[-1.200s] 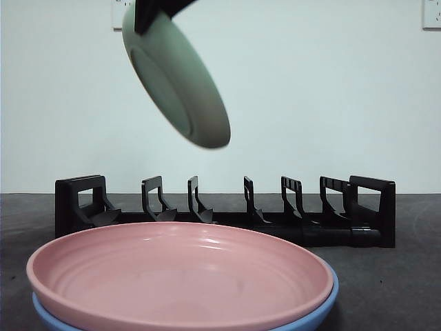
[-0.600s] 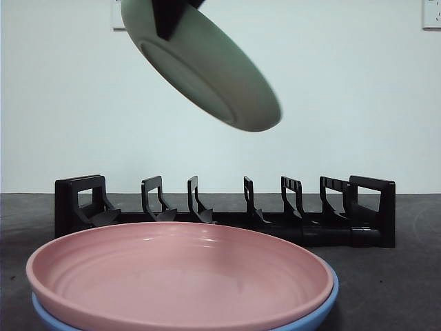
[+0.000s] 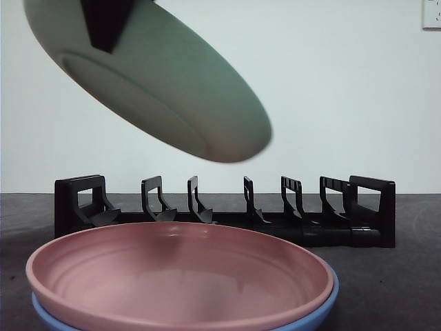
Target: Place the plate
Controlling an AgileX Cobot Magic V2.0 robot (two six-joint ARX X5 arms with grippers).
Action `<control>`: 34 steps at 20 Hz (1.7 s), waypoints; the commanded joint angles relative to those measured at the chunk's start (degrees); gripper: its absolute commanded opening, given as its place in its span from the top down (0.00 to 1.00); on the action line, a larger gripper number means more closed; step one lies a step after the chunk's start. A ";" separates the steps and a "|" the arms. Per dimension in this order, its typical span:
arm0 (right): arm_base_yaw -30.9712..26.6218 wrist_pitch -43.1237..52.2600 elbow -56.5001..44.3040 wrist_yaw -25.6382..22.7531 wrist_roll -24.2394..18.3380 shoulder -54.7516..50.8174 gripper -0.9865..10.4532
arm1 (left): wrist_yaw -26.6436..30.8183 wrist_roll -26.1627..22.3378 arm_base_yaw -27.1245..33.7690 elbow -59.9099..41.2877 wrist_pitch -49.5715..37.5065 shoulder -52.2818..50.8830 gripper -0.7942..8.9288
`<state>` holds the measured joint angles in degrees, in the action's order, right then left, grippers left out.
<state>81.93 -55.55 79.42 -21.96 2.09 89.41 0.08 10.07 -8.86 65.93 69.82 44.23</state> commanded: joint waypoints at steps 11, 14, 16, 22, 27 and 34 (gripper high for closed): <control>0.20 -4.94 0.48 6.75 3.30 13.00 0.90 | 0.13 -0.83 -0.04 0.77 -0.61 0.26 0.53; -0.22 -5.62 0.48 9.07 4.35 14.32 0.90 | 0.13 -0.83 -0.04 0.77 -0.63 0.26 0.53; -0.48 -5.57 0.48 10.62 5.09 14.43 0.90 | 0.13 -0.83 -0.04 0.77 -0.66 0.26 0.53; -1.95 -5.81 0.48 19.17 6.56 14.43 0.87 | 0.13 -0.85 -0.04 0.77 -0.63 0.26 0.53; -1.92 -5.01 0.52 19.23 6.71 14.43 0.71 | 0.13 -1.03 -0.04 0.77 -0.90 0.28 0.53; -4.92 2.32 2.32 20.83 7.39 6.43 0.70 | 0.09 -1.01 -0.04 0.77 -2.43 0.33 0.53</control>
<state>76.73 -53.39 79.96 -0.75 8.86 95.98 0.08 9.80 -8.86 65.93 67.85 44.23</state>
